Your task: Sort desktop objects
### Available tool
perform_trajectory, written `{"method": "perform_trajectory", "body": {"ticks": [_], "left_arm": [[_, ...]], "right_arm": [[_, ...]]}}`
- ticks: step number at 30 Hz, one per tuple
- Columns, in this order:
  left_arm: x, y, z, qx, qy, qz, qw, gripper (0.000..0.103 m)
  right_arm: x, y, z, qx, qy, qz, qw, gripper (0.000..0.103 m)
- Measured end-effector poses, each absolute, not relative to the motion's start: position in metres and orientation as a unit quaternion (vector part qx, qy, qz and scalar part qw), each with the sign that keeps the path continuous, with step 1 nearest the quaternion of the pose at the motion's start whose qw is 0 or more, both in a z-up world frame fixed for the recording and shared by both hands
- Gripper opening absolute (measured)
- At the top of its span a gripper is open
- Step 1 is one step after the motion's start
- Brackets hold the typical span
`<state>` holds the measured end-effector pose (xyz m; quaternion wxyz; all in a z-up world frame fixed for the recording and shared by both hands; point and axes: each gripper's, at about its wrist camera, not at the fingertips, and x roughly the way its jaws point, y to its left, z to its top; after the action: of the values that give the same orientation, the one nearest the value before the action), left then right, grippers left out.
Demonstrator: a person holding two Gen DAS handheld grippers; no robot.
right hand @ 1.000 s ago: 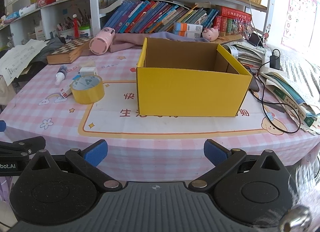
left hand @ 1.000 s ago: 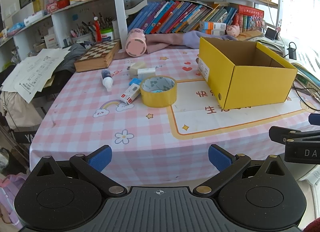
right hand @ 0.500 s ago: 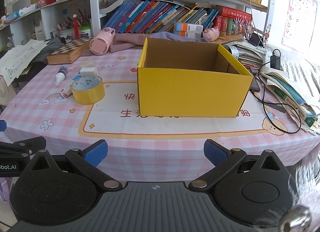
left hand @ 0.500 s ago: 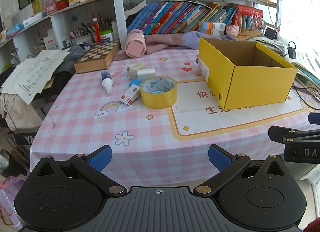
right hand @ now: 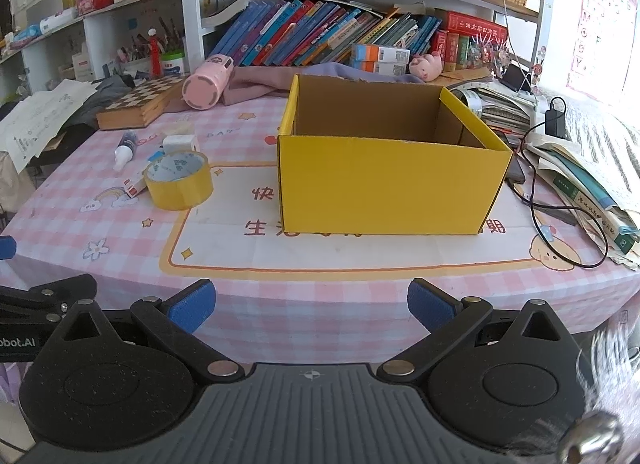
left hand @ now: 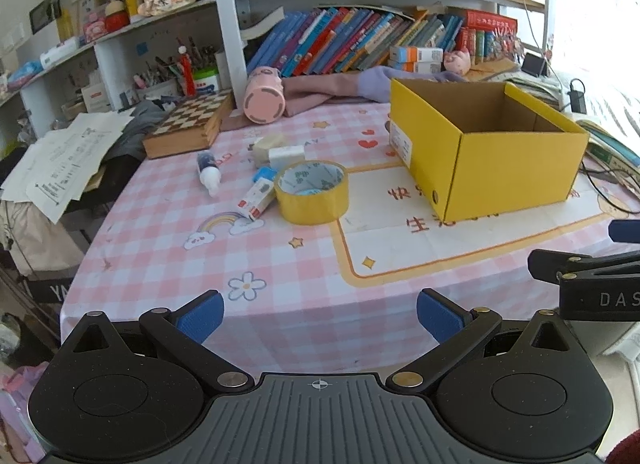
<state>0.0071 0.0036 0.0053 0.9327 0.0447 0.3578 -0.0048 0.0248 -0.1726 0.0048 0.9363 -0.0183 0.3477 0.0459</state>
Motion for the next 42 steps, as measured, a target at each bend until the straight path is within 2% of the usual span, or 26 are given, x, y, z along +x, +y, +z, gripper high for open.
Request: {"method": "perform_trajectory", "body": {"ticks": [42], "left_arm": [[0.003, 0.008, 0.009, 0.040, 0.348, -0.025, 0.936, 0.103]], "right_arm": [[0.019, -0.157, 0.011, -0.044, 0.335, 0.069, 0.939, 0.103]]}}
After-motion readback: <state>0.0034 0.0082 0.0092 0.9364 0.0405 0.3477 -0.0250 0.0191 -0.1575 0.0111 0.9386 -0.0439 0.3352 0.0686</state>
